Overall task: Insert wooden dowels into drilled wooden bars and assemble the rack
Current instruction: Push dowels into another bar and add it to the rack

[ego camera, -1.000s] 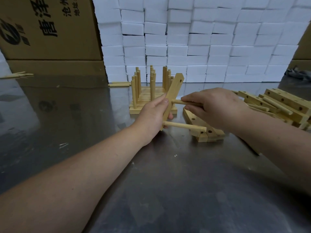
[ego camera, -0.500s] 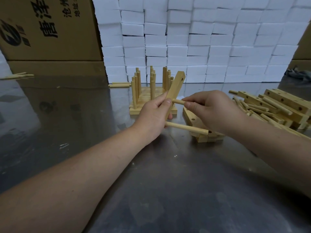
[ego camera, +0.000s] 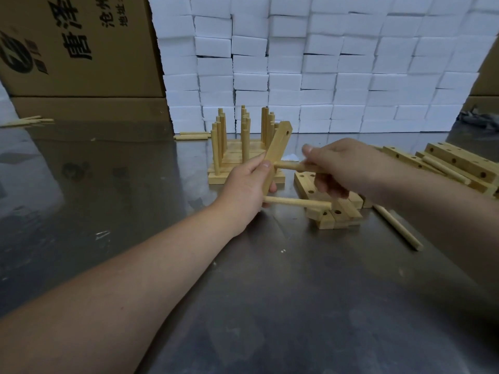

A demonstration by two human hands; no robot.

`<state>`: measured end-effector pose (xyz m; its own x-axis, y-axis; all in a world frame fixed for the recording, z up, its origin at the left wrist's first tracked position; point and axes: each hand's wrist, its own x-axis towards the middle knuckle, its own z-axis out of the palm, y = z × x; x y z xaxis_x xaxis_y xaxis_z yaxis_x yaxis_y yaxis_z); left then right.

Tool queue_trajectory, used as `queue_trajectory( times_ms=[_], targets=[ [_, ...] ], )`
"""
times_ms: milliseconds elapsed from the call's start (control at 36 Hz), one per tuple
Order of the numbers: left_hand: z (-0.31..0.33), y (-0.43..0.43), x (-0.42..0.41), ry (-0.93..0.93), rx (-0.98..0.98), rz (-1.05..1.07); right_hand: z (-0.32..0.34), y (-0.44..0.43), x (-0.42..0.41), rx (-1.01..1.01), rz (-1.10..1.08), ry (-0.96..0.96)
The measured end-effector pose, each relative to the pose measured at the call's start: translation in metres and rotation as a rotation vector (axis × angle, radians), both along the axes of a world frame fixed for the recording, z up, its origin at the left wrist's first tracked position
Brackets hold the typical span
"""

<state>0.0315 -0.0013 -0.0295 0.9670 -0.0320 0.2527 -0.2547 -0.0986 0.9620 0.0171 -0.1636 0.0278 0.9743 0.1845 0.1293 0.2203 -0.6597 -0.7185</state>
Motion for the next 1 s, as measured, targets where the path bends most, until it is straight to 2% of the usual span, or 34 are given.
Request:
queue_trajectory(
  times_ms=[56,139,194,306,444,583,778,1000],
  targets=[
    [0.000,0.003,0.003,0.039,-0.053,0.021,0.005,-0.010,0.006,-0.087,-0.077,-0.047],
    [0.000,0.005,0.005,0.063,-0.094,0.032,0.009,-0.037,0.032,-0.463,-0.306,-0.224],
    [-0.001,0.005,0.005,0.049,-0.083,0.017,0.006,-0.062,0.052,-0.672,-0.414,-0.182],
    [-0.001,0.005,0.005,0.046,-0.064,0.003,-0.017,-0.100,0.075,-0.792,-0.468,0.029],
    [-0.001,0.004,0.006,0.034,-0.070,-0.006,-0.039,-0.109,0.081,-0.933,-0.490,0.034],
    [-0.002,0.003,0.005,0.029,-0.065,-0.029,-0.038,-0.103,0.080,-0.969,-0.468,-0.031],
    [-0.002,0.005,0.006,0.032,-0.046,-0.037,-0.036,-0.092,0.073,-0.875,-0.445,-0.012],
    [-0.003,0.005,0.007,0.031,-0.035,-0.042,-0.031,-0.084,0.072,-0.866,-0.435,-0.049]
  ],
)
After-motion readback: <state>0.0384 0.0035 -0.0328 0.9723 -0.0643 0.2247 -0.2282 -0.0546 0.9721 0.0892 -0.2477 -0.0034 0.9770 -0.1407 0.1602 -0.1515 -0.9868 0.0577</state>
